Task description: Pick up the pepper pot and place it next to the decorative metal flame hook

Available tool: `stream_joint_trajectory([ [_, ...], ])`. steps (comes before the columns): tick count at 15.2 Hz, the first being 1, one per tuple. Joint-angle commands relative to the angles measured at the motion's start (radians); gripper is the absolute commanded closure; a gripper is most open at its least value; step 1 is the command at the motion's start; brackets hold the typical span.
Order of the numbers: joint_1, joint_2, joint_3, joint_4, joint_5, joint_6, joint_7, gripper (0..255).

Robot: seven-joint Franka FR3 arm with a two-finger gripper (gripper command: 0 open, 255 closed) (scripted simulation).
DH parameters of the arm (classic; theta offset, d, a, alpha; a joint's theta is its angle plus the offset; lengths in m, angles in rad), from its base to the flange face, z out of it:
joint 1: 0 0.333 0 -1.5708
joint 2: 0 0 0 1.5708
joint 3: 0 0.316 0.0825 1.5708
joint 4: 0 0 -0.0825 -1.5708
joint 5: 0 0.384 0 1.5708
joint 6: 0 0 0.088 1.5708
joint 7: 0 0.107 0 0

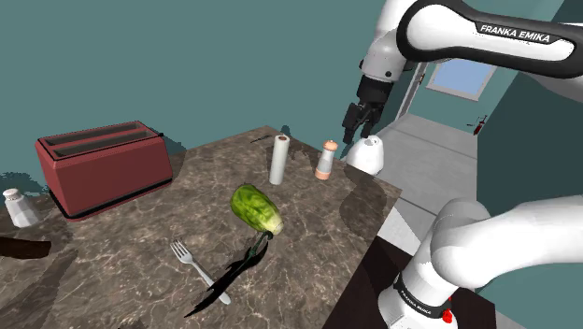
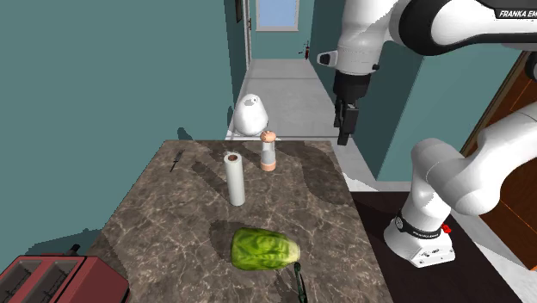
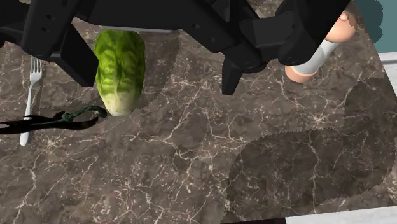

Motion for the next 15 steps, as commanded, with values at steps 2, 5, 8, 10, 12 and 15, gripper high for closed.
stream_joint_trajectory([
  [2, -0.006, 0.018, -0.015, -0.004, -0.012, 0.025, -0.016, 0],
  [5, -0.021, 0.078, -0.061, -0.009, -0.043, 0.099, -0.062, 0],
  [8, -0.035, 0.148, -0.107, -0.003, -0.069, 0.173, -0.107, 0],
  [10, -0.043, 0.200, -0.137, 0.007, -0.082, 0.221, -0.137, 0],
  [12, -0.049, 0.254, -0.167, 0.022, -0.091, 0.268, -0.167, 0],
  [15, -0.057, 0.342, -0.212, 0.055, -0.096, 0.334, -0.214, 0],
])
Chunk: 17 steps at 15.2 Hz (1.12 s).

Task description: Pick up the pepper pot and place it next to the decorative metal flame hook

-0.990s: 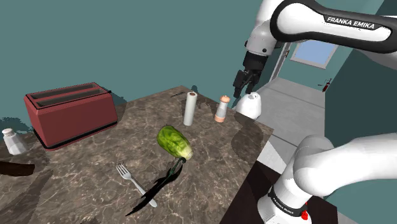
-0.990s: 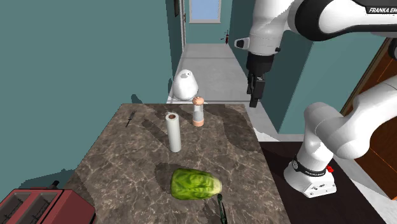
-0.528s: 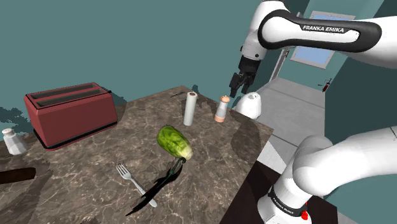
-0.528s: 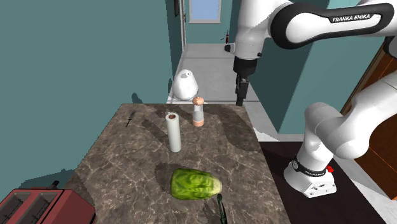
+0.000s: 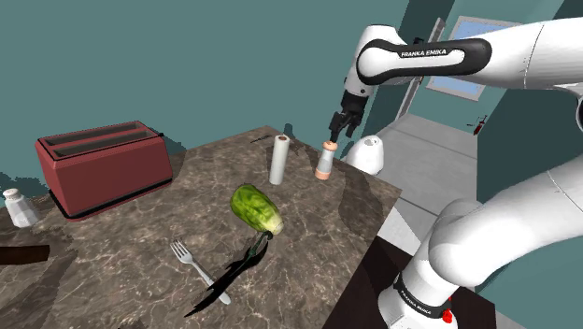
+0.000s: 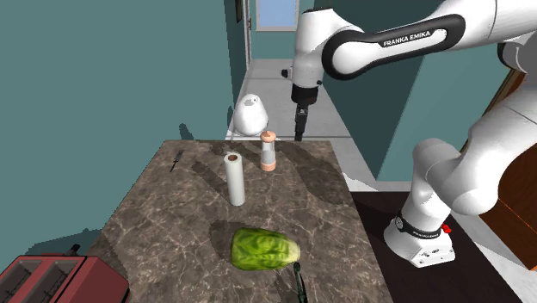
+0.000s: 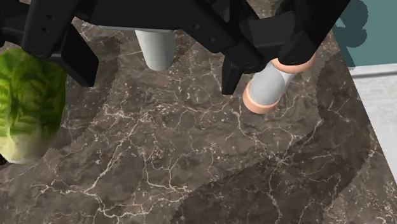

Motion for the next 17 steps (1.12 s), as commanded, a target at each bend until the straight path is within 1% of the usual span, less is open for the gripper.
stream_joint_trajectory([
  [1, -0.004, 0.061, -0.029, 0.021, 0.000, 0.048, -0.031, 0],
  [5, -0.011, 0.191, -0.086, 0.086, 0.017, 0.125, -0.101, 0],
  [8, -0.017, 0.294, -0.125, 0.148, 0.047, 0.174, -0.158, 0],
  [13, -0.040, 0.478, -0.174, 0.277, 0.128, 0.232, -0.263, 0],
  [17, -0.076, 0.626, -0.192, 0.399, 0.206, 0.254, -0.343, 0],
])
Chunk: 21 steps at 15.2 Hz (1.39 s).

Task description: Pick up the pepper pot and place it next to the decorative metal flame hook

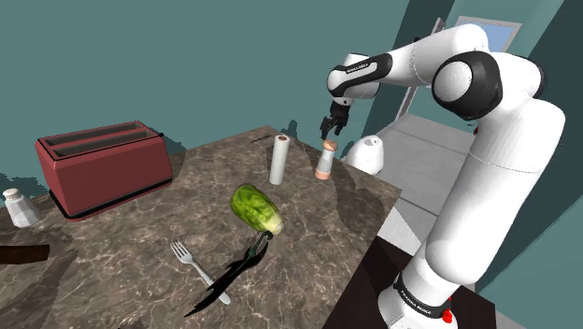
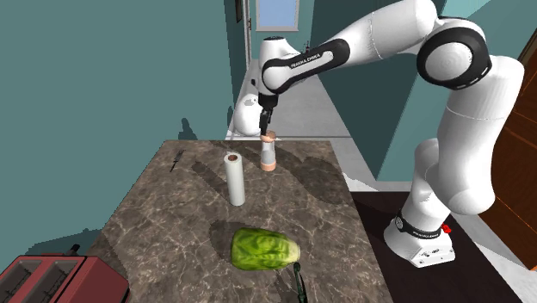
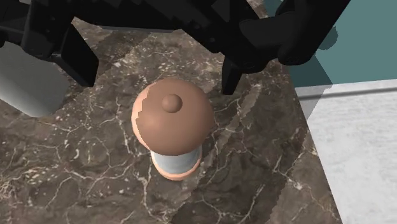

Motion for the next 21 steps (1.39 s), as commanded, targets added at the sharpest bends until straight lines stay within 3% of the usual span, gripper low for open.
stream_joint_trajectory([
  [1, -0.010, 0.046, 0.000, 0.028, 0.024, 0.016, -0.020, 0],
  [8, -0.017, 0.093, 0.007, -0.005, 0.053, 0.090, -0.039, 0],
  [15, -0.017, 0.093, 0.007, -0.005, 0.053, 0.090, -0.039, 0],
  [16, -0.017, 0.093, 0.007, -0.005, 0.053, 0.090, -0.039, 255],
  [21, -0.017, 0.093, 0.007, -0.005, 0.053, 0.090, -0.039, 255],
])
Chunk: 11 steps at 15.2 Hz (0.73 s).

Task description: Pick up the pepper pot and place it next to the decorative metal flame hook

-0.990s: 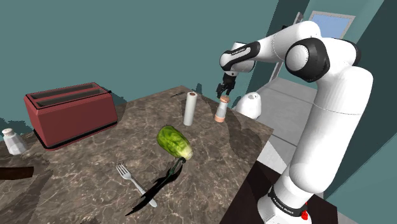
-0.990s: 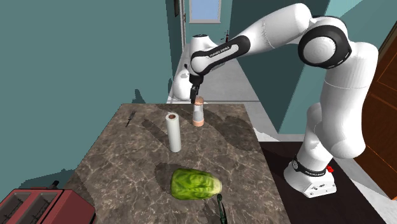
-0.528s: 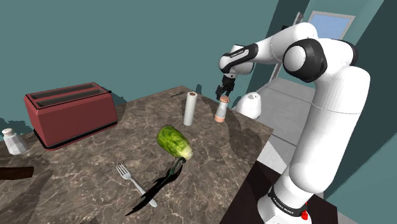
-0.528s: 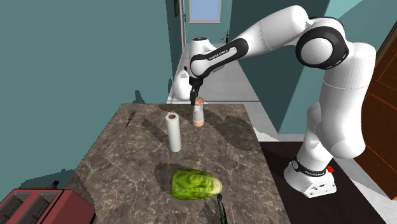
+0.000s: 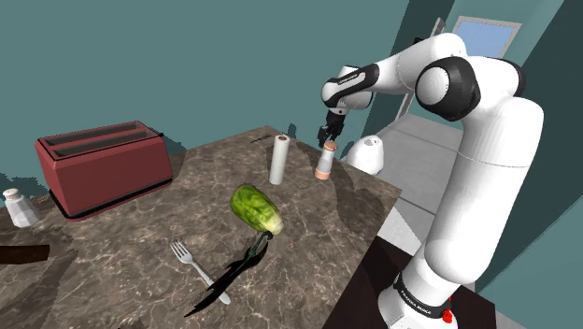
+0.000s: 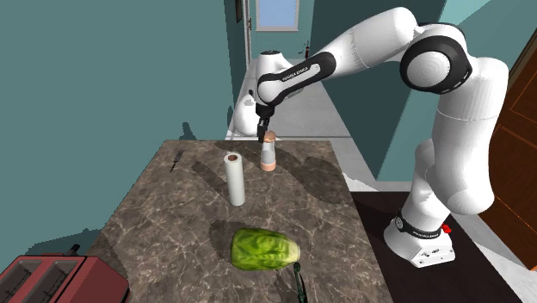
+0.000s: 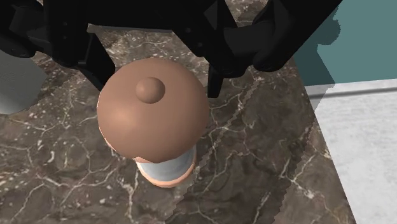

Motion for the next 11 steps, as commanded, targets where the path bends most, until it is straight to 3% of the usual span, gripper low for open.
stream_joint_trajectory([
  [1, 0.000, 0.000, 0.000, 0.000, 0.000, 0.000, 0.000, 255],
  [11, 0.005, -0.037, -0.006, 0.050, -0.025, -0.084, 0.017, 255],
])
